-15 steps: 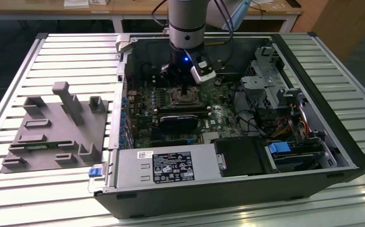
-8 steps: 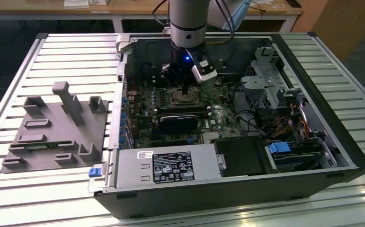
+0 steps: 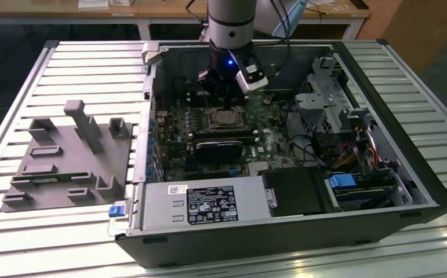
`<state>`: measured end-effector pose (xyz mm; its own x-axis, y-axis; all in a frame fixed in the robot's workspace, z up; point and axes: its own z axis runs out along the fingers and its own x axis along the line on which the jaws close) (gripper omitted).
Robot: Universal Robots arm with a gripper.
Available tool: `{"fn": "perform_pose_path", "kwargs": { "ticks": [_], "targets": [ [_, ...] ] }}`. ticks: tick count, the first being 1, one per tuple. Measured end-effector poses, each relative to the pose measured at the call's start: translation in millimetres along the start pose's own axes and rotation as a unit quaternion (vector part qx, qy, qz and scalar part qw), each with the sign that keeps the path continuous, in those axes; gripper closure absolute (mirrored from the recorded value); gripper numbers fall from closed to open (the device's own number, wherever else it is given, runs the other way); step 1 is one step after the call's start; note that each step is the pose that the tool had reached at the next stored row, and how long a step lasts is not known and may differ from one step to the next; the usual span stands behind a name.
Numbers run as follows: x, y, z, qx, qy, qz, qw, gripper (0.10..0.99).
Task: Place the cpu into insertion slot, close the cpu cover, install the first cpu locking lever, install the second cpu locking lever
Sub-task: 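Close the cpu cover, then install the first cpu locking lever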
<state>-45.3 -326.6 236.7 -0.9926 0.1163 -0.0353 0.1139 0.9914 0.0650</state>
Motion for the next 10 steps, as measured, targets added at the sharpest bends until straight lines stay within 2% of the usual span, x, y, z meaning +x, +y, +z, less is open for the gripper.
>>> {"fn": "perform_pose_path", "kwargs": {
  "ticks": [2,10],
  "targets": [
    [-0.1,0.2,-3.0,0.0000,0.0000,0.000,1.0000,0.980],
    [-0.2,0.3,-3.9,0.0000,0.0000,0.000,1.0000,0.980]
  ]
}}
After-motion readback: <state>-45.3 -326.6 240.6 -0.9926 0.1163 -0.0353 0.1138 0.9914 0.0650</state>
